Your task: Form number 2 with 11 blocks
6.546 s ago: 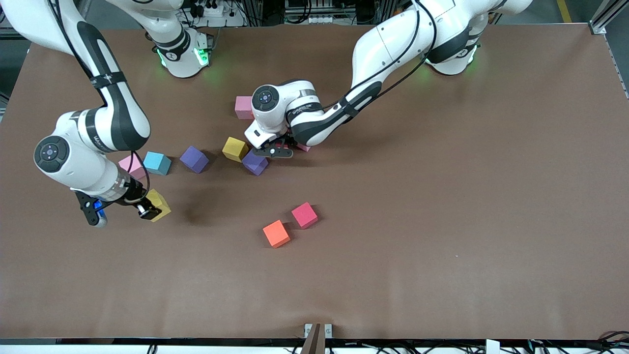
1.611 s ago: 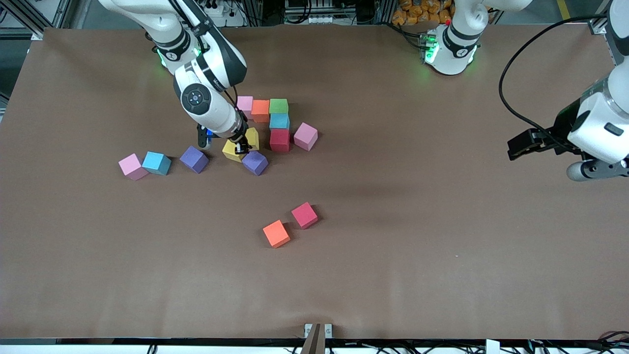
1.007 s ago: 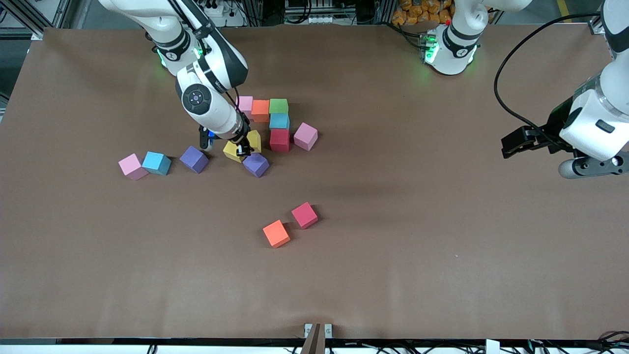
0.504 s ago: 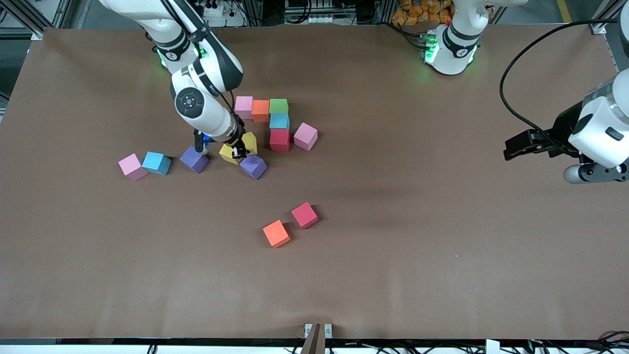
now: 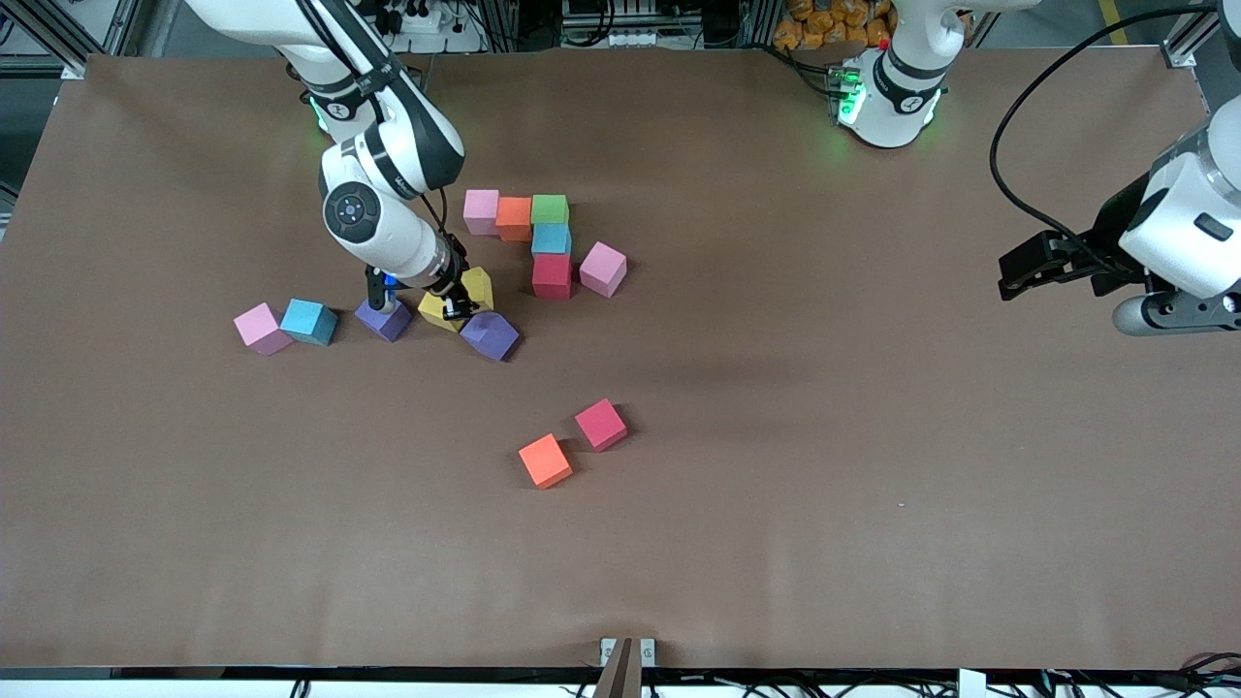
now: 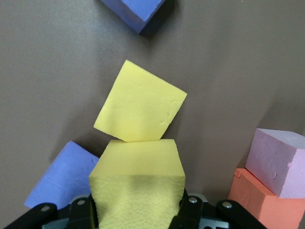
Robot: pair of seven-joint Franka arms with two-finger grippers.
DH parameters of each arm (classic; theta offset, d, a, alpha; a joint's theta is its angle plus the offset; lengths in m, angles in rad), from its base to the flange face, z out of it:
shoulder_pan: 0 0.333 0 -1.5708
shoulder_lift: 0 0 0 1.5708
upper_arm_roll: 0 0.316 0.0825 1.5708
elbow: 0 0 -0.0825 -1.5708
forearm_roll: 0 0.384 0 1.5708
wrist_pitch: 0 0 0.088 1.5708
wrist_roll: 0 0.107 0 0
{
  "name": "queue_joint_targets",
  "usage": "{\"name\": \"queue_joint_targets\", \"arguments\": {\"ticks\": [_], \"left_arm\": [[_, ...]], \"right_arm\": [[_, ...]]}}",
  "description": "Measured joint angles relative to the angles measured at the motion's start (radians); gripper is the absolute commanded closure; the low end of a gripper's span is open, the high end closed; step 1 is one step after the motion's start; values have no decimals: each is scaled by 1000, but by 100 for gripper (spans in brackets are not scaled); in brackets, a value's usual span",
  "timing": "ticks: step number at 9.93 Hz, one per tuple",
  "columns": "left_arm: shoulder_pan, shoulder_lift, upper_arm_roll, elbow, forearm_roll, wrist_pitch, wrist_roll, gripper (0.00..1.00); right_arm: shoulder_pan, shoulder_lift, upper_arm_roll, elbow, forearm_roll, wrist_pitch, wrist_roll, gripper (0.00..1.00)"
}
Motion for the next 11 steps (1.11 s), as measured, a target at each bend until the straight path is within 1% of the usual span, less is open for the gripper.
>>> {"name": "queue_joint_targets", "arguments": {"ticks": [3,4,7,8,9,11], "left_arm": [[21,-3,-9,-8,0,-23,1,0],[37,-13,-10,-26,0,-24,3,0],[66,-121,-12,-195,0,43,8,0],[67,-150,-12,-234,0,65,24,0],[71,-168,-11,-261,-2,83,52,0],[87,-174,-8,-280,-4,94,75,0]], "right_arm": [[10,-1,2,-1,0,7,42,100],[21,-1,3,-2,-1,11,68,100],[62,2,5,-12,-1,24,124,100],[71,5,6,-18,-1,43,137,100],[75,13,7,-22,-1,57,141,100],[74,31,5,-26,-1,92,142,100]]}}
